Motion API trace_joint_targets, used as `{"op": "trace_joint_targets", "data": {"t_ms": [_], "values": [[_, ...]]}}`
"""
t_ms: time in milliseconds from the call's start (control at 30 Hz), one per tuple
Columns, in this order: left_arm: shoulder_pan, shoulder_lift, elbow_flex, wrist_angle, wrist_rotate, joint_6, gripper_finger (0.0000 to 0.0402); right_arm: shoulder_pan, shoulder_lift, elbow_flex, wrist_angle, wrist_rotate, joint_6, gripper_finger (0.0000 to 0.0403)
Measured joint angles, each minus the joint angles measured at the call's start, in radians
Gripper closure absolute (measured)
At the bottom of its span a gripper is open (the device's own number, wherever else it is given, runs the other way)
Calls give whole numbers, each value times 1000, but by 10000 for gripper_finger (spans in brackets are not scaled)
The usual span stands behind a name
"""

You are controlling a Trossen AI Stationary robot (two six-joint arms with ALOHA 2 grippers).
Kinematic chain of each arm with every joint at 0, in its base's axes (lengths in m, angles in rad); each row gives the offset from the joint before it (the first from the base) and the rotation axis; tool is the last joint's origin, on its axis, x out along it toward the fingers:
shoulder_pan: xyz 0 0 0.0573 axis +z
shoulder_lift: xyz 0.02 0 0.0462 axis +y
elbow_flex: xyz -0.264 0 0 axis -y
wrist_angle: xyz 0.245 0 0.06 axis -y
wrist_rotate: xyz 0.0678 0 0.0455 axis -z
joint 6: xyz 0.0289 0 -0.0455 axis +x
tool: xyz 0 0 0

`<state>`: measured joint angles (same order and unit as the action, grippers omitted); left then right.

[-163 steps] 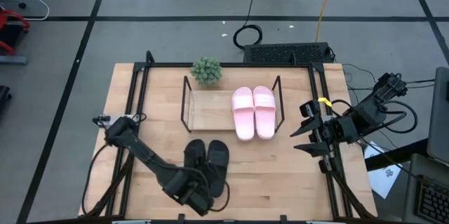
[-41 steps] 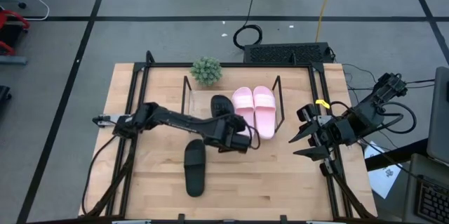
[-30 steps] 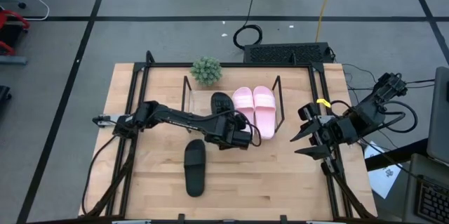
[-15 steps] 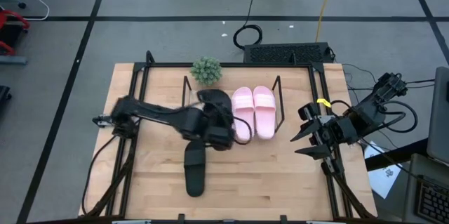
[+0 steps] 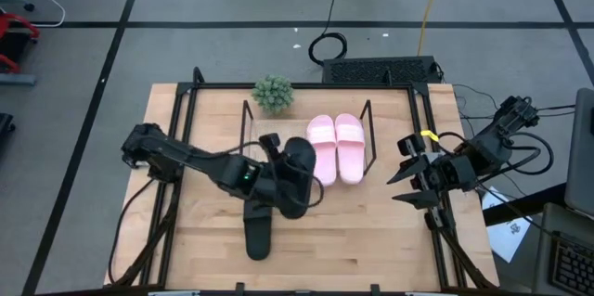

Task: Pick and place slides into the shelf
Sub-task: Put the right black slide on the shelf

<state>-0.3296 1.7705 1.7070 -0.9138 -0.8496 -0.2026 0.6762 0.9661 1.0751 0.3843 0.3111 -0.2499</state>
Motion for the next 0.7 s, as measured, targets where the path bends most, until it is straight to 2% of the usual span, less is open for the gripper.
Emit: {"op": "trace_joint_targets", "data": {"t_ms": [67,167,333,433,700], "values": [[22,-36,-96,60,-3,-3,401,0,0,0,0,1,0,292],[70,-103,-238,291,53,38,401,0,0,0,0,1,-2,292],[150,-150,-414,371,80,54,401,0,0,0,-2,32,-5,292],[186,-157,-452,422,117,99,401,-1,1,0,1,33,-17,292],[278,-142,-471,428,128,191,401,0,1,0,1,62,-38,292]]}}
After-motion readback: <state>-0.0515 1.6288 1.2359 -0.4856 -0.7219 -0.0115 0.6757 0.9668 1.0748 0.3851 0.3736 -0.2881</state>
